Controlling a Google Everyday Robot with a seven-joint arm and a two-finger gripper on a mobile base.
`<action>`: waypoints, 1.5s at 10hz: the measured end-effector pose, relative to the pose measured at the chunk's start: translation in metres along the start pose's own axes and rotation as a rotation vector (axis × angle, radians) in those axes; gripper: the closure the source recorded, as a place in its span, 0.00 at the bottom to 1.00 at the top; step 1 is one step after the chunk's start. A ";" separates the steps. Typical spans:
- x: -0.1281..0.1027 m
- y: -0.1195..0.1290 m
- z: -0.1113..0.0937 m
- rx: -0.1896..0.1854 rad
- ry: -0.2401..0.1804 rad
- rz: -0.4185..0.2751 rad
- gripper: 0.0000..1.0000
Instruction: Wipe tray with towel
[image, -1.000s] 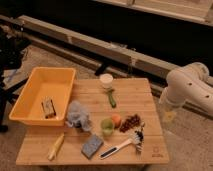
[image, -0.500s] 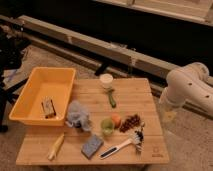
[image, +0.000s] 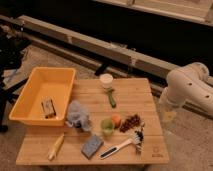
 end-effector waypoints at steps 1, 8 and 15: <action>-0.004 0.002 -0.004 0.020 -0.008 -0.025 0.35; -0.148 0.031 -0.039 0.144 -0.066 -0.272 0.35; -0.323 0.067 -0.035 0.174 -0.043 -0.614 0.35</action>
